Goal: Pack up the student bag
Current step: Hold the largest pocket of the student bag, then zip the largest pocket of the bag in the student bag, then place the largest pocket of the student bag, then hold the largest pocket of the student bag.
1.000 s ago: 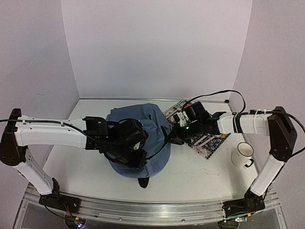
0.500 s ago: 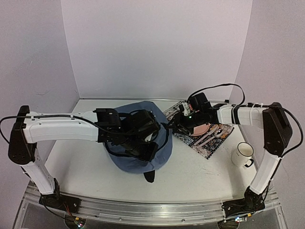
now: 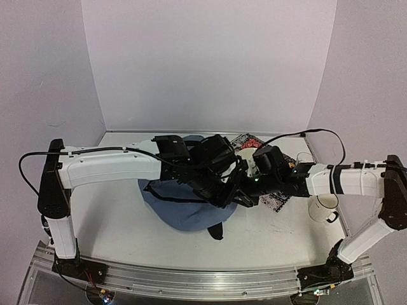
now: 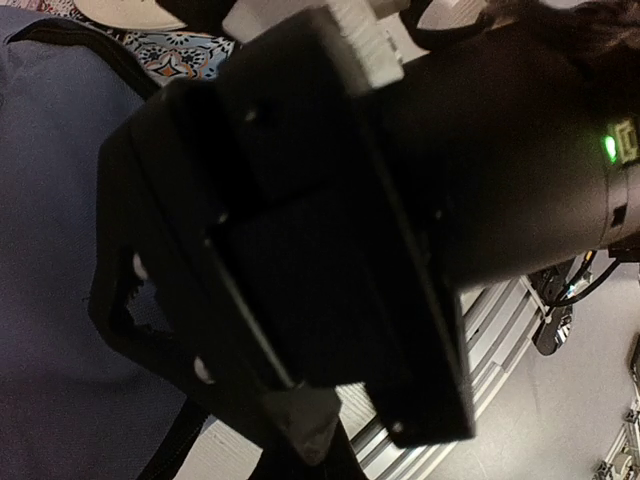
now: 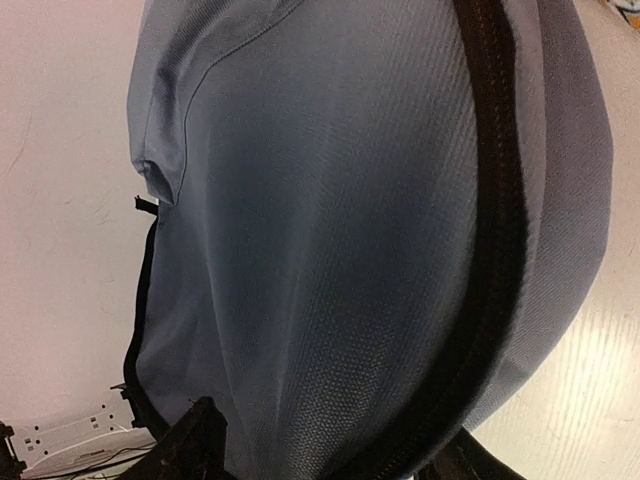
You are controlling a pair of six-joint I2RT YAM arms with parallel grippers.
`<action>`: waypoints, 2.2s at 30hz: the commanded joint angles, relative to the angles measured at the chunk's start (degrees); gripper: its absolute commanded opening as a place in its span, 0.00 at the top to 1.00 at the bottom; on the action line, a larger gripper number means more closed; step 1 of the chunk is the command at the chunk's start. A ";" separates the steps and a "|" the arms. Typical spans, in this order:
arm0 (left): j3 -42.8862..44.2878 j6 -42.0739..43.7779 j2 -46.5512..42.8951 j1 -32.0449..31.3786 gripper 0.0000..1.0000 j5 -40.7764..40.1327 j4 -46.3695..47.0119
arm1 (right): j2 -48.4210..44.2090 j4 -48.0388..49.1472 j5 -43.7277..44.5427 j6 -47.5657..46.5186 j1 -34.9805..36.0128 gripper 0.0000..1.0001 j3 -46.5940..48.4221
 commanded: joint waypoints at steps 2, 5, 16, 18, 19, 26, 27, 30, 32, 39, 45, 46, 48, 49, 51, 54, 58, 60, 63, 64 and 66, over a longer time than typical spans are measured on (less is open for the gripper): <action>3.24 3.24 -1.26 -0.46 1.00 2.50 3.84 | -1.14 3.80 3.18 4.31 1.03 0.53 -1.91; -0.92 2.80 -3.80 -0.44 1.00 2.69 3.80 | -3.16 2.61 5.81 3.70 0.48 0.72 -3.05; -22.92 -3.27 -19.92 -0.47 1.00 1.62 -0.11 | -3.07 -3.90 1.73 -7.30 -11.75 0.99 0.58; -25.45 -4.60 -22.38 -0.22 1.00 -0.68 -1.95 | -1.89 -4.80 -0.03 -9.81 -13.67 0.99 2.57; -26.73 -5.24 -23.44 0.22 1.00 -2.48 -2.98 | -1.16 -5.28 -0.87 -10.77 -14.58 0.99 3.39; -36.45 -8.03 -30.52 6.37 1.00 -6.50 -7.15 | 5.32 -6.49 -4.79 -14.91 -16.91 0.98 10.30; -37.75 -8.19 -31.26 7.05 1.00 -6.46 -7.58 | 6.58 -6.64 -5.49 -15.47 -16.94 0.98 11.53; -37.42 -8.19 -32.61 7.22 1.00 -4.54 -7.38 | 10.30 -7.81 -6.72 -17.11 -16.63 0.93 15.86; -35.57 -7.41 -32.37 6.98 1.00 -2.60 -5.41 | 11.24 -8.91 -6.59 -17.98 -15.86 0.88 17.96; -28.17 -5.05 -27.41 6.34 1.00 6.40 6.51 | 5.95 -13.41 -0.78 -17.34 -11.75 0.48 17.11; -20.61 -0.95 -19.10 6.10 1.00 11.61 13.73 | -3.24 -13.88 4.41 -9.64 -7.71 0.31 8.26; -18.77 -0.06 -17.34 5.98 1.00 12.48 14.05 | -4.85 -13.94 5.65 -8.51 -6.70 0.30 6.94; -14.55 1.53 -14.52 5.47 1.00 13.88 14.41 | -7.56 -14.37 7.68 -5.66 -4.72 0.28 4.84; -12.90 2.29 -13.25 5.23 1.00 14.41 14.57 | -8.75 -14.50 8.36 -4.23 -3.91 0.28 3.70; -10.35 3.41 -11.46 5.04 1.00 15.45 14.71 | -10.18 -14.38 9.34 -1.49 -2.28 0.27 1.58; -8.78 4.51 -9.57 4.89 1.00 16.93 14.76 | -10.32 -12.56 11.38 2.13 0.73 0.27 -0.70; -8.44 5.04 -8.88 4.72 1.00 18.23 14.85 | -8.08 -7.32 12.59 4.95 2.34 0.28 -2.04; -8.93 5.26 -9.37 4.73 1.00 18.20 14.83 | -6.93 -6.02 13.46 5.32 2.35 0.31 -1.77; -10.61 5.31 -10.65 4.67 1.00 16.94 14.84 | -4.94 -4.76 12.84 5.10 2.36 0.44 -0.99; -11.33 5.31 -11.20 4.68 1.00 16.38 14.77 | -4.52 -4.76 12.38 4.80 2.38 0.52 -0.66; -13.74 5.09 -13.02 4.72 1.00 14.51 14.32 | -4.84 -4.94 12.05 4.36 2.37 0.68 -0.82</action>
